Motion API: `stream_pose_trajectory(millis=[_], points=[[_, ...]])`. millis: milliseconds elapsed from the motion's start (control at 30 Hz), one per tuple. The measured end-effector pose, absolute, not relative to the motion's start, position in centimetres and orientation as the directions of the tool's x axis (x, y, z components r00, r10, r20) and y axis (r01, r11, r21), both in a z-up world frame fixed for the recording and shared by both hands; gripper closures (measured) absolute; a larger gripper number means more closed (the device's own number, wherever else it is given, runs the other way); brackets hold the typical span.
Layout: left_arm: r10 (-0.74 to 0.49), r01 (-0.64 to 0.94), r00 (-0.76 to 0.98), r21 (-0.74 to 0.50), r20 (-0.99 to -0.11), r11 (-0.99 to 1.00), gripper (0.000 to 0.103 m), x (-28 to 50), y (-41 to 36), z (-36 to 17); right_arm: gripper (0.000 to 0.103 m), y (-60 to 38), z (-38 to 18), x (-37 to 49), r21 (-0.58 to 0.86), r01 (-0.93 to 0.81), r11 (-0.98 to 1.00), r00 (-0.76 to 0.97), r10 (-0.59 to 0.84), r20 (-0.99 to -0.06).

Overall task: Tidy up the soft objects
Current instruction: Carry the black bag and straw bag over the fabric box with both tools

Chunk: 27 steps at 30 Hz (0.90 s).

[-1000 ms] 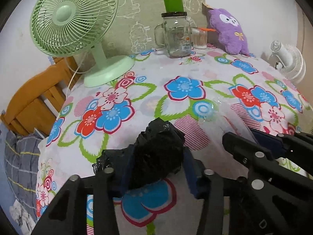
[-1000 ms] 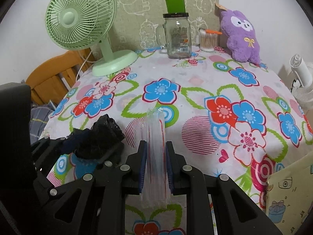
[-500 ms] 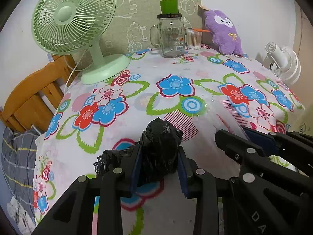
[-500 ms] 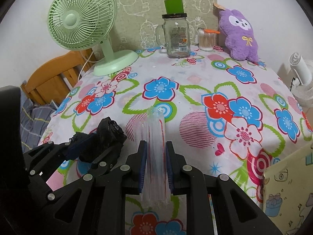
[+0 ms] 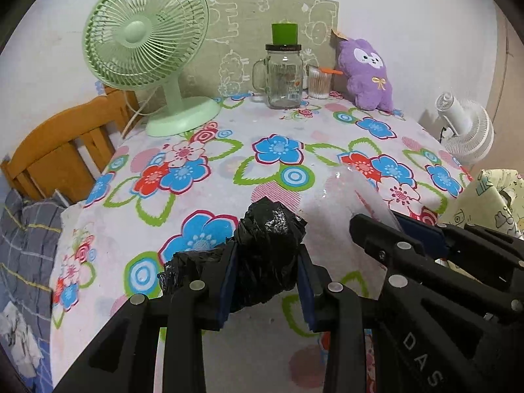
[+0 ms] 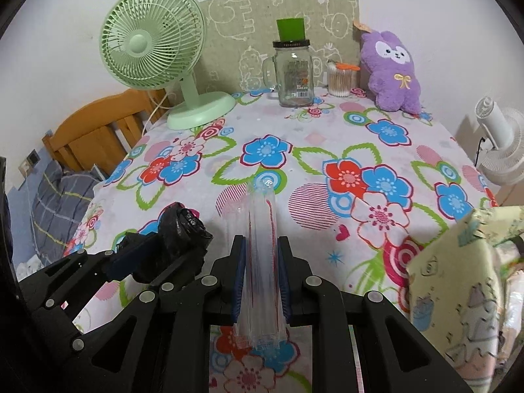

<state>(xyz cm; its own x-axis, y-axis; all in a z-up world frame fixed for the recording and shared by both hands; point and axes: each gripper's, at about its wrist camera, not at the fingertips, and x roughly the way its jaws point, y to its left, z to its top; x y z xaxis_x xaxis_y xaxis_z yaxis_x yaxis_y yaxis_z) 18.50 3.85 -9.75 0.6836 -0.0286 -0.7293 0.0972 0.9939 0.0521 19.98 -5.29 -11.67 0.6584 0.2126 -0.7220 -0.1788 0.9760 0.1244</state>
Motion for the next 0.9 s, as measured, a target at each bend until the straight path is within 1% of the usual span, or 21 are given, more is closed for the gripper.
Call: stream_pose_trajectory(millis=[133, 700, 900], points=[[0.042, 0.054, 0.691, 0.110, -0.722, 0.992, 0.069, 17.2, 3.2, -8.9, 0.082, -6.0, -11.1, 18.8, 0.135, -0.179, 0.974, 0.660, 0.221, -0.718], [0.038, 0.028, 0.739, 0.086, -0.673, 0.996, 0.069, 10.9, 0.9, -5.5, 0.082, -8.5, -7.2, 12.3, 0.099, -0.212, 0.972, 0.706, 0.223, -0.672], [0.038, 0.016, 0.768, 0.077, -0.640, 0.997, 0.069, 8.5, -0.1, -3.5, 0.082, -9.5, -5.1, 10.0, 0.093, -0.229, 0.969, 0.727, 0.234, -0.645]])
